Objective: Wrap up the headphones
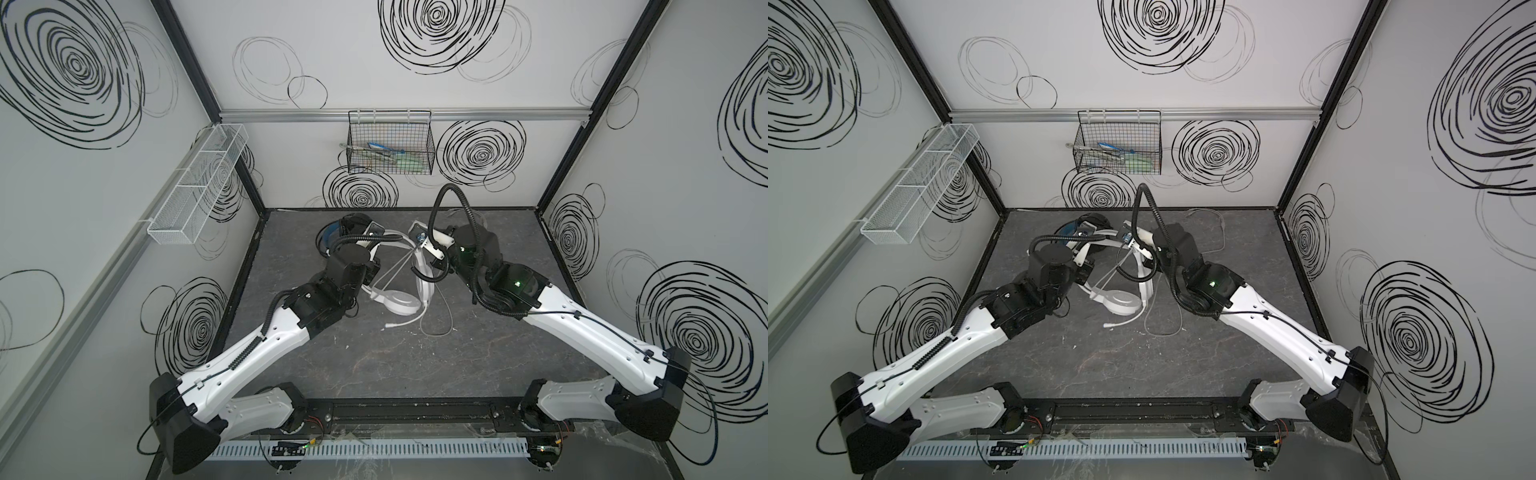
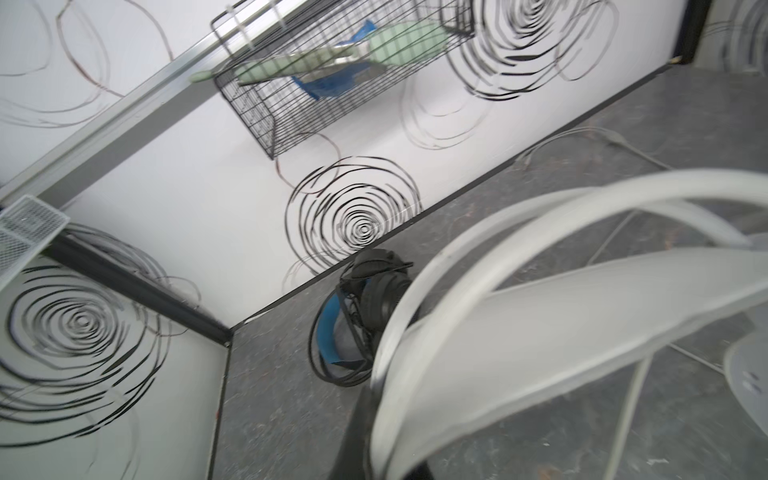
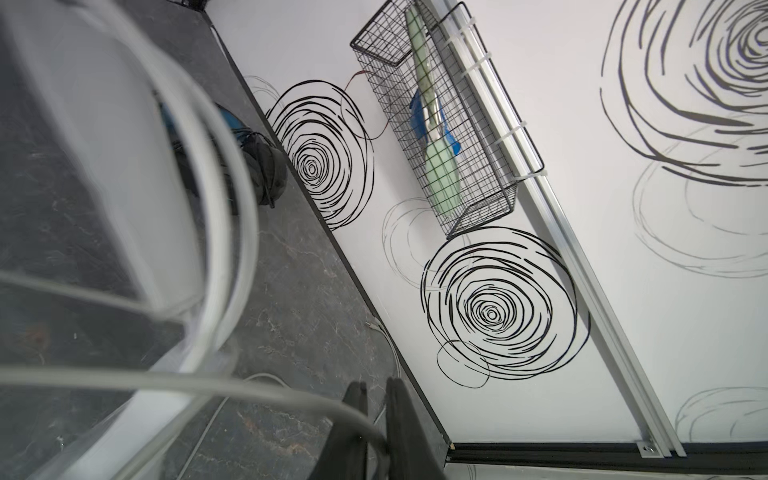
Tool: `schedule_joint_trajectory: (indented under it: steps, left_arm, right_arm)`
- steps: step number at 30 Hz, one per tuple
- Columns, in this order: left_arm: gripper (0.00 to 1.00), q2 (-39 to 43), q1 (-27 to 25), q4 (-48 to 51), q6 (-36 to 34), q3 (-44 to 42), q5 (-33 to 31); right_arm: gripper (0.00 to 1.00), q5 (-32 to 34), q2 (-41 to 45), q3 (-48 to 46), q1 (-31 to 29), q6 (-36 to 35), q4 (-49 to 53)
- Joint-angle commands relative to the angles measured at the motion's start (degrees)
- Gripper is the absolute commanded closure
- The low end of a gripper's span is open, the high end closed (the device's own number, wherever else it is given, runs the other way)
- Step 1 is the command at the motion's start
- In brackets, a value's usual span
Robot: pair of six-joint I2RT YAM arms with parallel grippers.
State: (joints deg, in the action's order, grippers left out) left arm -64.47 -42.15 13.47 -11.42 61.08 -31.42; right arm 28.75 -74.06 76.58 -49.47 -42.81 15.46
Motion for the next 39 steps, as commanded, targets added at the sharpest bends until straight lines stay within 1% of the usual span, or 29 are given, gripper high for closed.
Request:
schedule_joint_trajectory:
  steps: [1, 9, 14, 18, 23, 27, 31, 34, 36, 39]
  left_arm:
    - [1.00, 2.5, 0.1, -1.9, 3.4, -0.5, 6.2]
    - [1.00, 3.5, 0.6, -0.6, 9.5, 1.4, 10.8]
    - [1.00, 3.3, 0.8, -0.6, 11.6, 3.5, 13.0]
    - [1.00, 3.4, 2.0, -0.6, 14.3, 4.7, 16.3]
    - [1.00, 3.9, 2.9, -1.1, 16.9, 5.6, 19.8]
    - [1.00, 5.6, 3.5, -3.6, 17.8, 5.6, 24.8]
    - [1.00, 5.6, 4.5, -4.4, 20.3, 8.3, 29.6]
    - [1.00, 5.7, 5.7, -6.9, 24.4, 9.5, 33.6]
    - [1.00, 5.7, 6.5, -9.5, 28.3, 9.8, 36.2]
    - [1.00, 5.3, 6.9, -13.6, 33.2, 10.7, 38.4]
  right_arm:
    - [0.85, -1.9, 0.1, 3.2, 2.7, 2.5, -4.5]
    - [0.84, -4.7, 1.3, 2.1, 9.0, 13.4, -6.0]
    - [0.84, -5.4, 2.8, 0.5, 12.3, 17.7, -8.6]
    - [0.82, -7.3, 4.3, -1.1, 15.6, 22.5, -9.9]
    - [0.82, -8.4, 5.4, -3.5, 18.1, 26.2, -10.4]
    - [0.83, -12.2, 5.1, -5.1, 20.4, 30.0, -10.4]
    - [0.83, -15.4, 4.9, -7.8, 21.6, 33.5, -12.4]
    - [0.83, -19.3, 4.5, -8.8, 22.1, 36.1, -13.7]
    - [0.83, -21.9, 4.4, -9.7, 22.1, 37.8, -14.9]
    - [0.83, -26.8, 4.3, -11.8, 22.1, 40.4, -17.0]
